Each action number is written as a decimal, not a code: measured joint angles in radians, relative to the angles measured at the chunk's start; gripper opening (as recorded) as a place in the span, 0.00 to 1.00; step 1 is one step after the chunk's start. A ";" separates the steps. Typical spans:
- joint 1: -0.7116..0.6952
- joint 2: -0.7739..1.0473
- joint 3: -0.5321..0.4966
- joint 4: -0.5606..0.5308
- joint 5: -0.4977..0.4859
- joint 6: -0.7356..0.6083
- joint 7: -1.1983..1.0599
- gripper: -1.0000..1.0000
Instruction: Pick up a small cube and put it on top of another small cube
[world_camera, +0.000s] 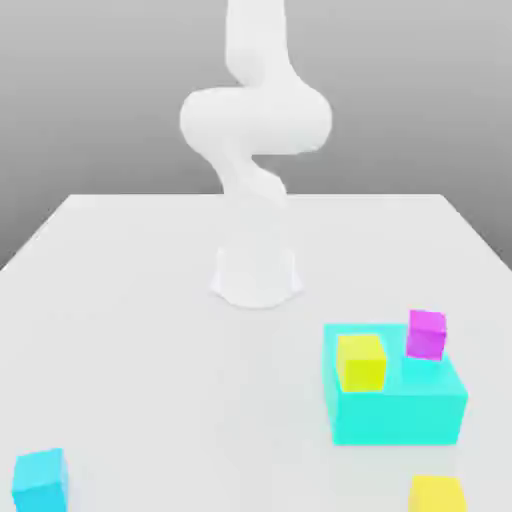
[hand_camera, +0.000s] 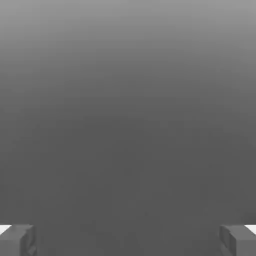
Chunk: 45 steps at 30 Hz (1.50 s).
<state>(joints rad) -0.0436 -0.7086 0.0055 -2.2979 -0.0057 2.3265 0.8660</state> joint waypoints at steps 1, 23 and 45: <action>-0.019 0.039 0.002 0.001 -0.003 0.011 0.029 0.50; -0.295 0.840 -0.064 0.020 -0.012 0.242 0.579 0.50; -0.352 1.103 -0.089 0.032 0.076 0.333 0.675 0.00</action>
<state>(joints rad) -0.3952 0.3947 -0.0831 -2.2656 0.0699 2.6596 1.5415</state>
